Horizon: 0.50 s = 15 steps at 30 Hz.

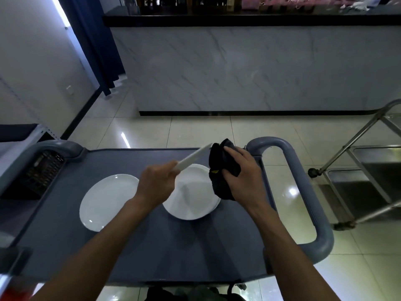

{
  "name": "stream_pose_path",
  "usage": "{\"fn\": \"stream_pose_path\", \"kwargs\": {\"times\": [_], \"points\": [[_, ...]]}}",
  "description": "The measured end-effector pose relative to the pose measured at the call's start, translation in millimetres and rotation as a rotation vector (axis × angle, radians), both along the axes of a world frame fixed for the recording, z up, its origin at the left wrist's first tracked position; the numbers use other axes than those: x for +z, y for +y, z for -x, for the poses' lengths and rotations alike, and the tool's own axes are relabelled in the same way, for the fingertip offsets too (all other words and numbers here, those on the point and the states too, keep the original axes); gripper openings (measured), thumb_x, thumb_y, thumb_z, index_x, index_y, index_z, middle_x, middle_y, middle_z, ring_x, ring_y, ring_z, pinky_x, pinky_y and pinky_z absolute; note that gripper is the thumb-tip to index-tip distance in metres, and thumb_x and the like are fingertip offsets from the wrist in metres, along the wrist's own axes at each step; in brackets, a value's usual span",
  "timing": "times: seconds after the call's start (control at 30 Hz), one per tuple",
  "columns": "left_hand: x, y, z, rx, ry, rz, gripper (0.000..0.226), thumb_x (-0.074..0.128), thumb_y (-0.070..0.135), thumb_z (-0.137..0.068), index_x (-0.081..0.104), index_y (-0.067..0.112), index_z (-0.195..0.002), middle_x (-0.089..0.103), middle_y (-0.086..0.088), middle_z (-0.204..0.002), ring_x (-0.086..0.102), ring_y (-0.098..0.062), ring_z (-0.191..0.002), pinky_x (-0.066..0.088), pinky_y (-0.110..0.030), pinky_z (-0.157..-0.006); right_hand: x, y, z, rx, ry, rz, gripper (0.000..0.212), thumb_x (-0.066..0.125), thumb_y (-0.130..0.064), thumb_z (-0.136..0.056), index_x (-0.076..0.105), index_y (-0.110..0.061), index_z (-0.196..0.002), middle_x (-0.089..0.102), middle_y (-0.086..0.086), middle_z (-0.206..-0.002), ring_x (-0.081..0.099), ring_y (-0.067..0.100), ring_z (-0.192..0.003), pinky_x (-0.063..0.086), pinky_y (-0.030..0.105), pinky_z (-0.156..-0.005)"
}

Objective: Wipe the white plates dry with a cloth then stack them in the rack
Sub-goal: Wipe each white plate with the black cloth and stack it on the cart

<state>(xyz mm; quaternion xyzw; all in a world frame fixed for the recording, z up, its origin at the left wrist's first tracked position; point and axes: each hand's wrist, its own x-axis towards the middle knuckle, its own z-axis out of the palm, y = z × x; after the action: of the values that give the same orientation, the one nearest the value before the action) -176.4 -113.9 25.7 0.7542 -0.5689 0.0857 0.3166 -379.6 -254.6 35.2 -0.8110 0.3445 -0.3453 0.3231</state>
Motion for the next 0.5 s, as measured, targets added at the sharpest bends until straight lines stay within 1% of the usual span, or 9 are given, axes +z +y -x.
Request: {"fn": "stream_pose_path", "kwargs": {"times": [0.07,0.17,0.23,0.3,0.37,0.43,0.5], "points": [[-7.2,2.5,-1.2,-0.053,-0.132,-0.066,0.014,0.075,0.004,-0.082,0.076,0.012,-0.093,0.07,-0.008,-0.067,0.062,-0.036,-0.052,0.053,-0.04,-0.047,-0.6,0.5,4.4,0.005,-0.005,-0.011,0.058,0.073,-0.003,-0.081,0.062,-0.018,-0.135,0.055,-0.004,-0.137,0.049,0.007,-0.123,0.028,0.003,-0.102],[-20.4,5.5,-3.8,-0.092,-0.207,-0.133,0.021,0.077,0.001,-0.076,0.077,0.013,-0.094,0.073,-0.007,-0.073,0.066,-0.034,-0.056,0.056,-0.038,-0.049,-5.8,4.8,8.0,0.014,0.021,-0.024,0.058,0.073,-0.003,-0.08,0.062,-0.019,-0.135,0.056,-0.005,-0.135,0.05,0.008,-0.122,0.028,0.001,-0.101],[-28.3,6.8,-3.5,-0.092,-0.216,-0.153,0.023,0.074,-0.001,-0.076,0.077,0.013,-0.094,0.074,-0.006,-0.074,0.068,-0.032,-0.058,0.056,-0.037,-0.049,-11.2,8.4,8.6,0.022,0.056,-0.041,0.058,0.072,-0.003,-0.081,0.062,-0.019,-0.136,0.057,-0.005,-0.133,0.051,0.01,-0.121,0.031,0.006,-0.101],[-36.0,8.1,-2.6,-0.089,-0.242,-0.143,0.025,0.068,-0.002,-0.075,0.077,0.014,-0.092,0.074,-0.003,-0.074,0.069,-0.03,-0.059,0.054,-0.032,-0.047,-16.8,11.8,9.6,0.03,0.077,-0.062,0.058,0.072,-0.003,-0.081,0.061,-0.018,-0.136,0.057,-0.004,-0.131,0.052,0.013,-0.12,0.037,0.014,-0.102],[-42.6,10.1,-0.5,-0.106,-0.263,-0.142,0.026,0.065,-0.001,-0.071,0.077,0.014,-0.089,0.075,0.0,-0.075,0.07,-0.028,-0.062,0.051,-0.029,-0.047,-21.4,15.0,11.4,0.033,0.082,-0.077,0.058,0.072,-0.002,-0.081,0.061,-0.018,-0.136,0.058,-0.004,-0.13,0.053,0.013,-0.119,0.039,0.016,-0.102],[-49.3,11.8,0.7,-0.125,-0.268,-0.141,0.025,0.067,-0.001,-0.071,0.076,0.015,-0.089,0.075,0.0,-0.078,0.072,-0.027,-0.066,0.052,-0.029,-0.049,-24.4,17.1,13.0,0.032,0.083,-0.077,0.058,0.072,-0.001,-0.08,0.062,-0.017,-0.135,0.059,-0.004,-0.129,0.054,0.011,-0.117,0.036,0.009,-0.1],[-55.1,14.1,1.1,-0.141,-0.289,-0.131,0.024,0.063,-0.001,-0.073,0.074,0.015,-0.088,0.074,0.0,-0.079,0.071,-0.027,-0.066,0.05,-0.029,-0.05,-25.5,19.0,13.7,0.03,0.078,-0.066,0.057,0.072,0.0,-0.079,0.063,-0.016,-0.134,0.059,-0.005,-0.127,0.052,0.006,-0.113,0.032,0.001,-0.096]]}}
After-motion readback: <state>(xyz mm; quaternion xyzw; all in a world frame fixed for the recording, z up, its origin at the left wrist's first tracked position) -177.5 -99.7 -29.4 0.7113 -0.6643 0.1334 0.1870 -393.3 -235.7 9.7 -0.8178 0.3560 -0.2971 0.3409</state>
